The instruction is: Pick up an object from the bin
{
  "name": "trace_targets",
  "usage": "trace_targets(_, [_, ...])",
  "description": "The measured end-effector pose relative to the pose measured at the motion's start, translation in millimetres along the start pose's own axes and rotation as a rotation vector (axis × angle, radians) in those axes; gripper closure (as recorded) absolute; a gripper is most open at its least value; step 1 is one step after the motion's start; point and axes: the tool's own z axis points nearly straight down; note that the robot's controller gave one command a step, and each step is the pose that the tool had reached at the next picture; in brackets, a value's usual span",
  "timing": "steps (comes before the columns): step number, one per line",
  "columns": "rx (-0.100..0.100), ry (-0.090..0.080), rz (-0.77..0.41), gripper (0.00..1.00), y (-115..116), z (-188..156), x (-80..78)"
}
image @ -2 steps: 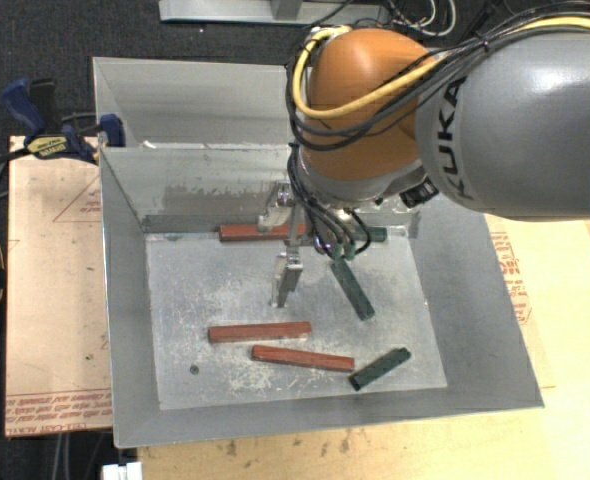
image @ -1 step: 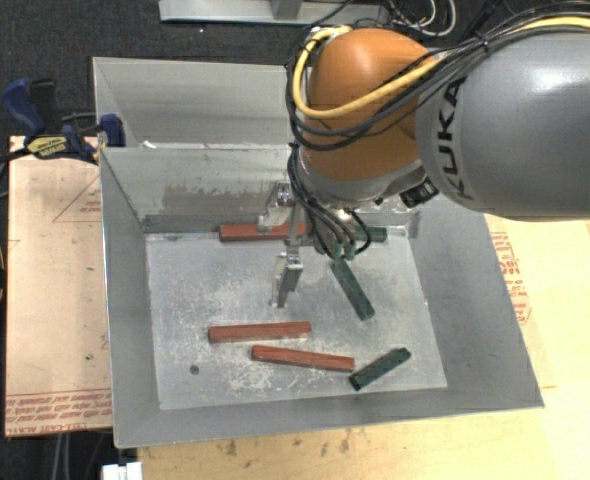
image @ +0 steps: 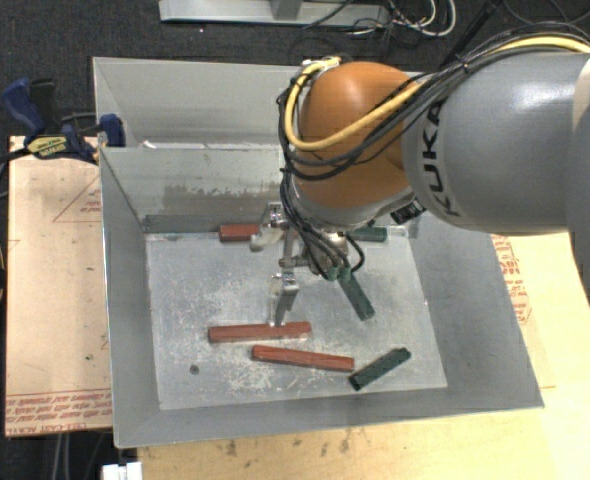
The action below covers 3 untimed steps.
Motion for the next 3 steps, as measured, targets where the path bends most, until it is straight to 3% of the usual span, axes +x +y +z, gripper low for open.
trace_targets(1, [-0.001, 0.004, -0.091, 0.00, -15, 59, 15.1])
trace_targets(2, [-0.004, -0.008, 0.052, 1.00, -21, 131, 22.9])
trace_targets(3, [-0.004, -0.008, 0.052, 1.00, -21, 131, 22.9])
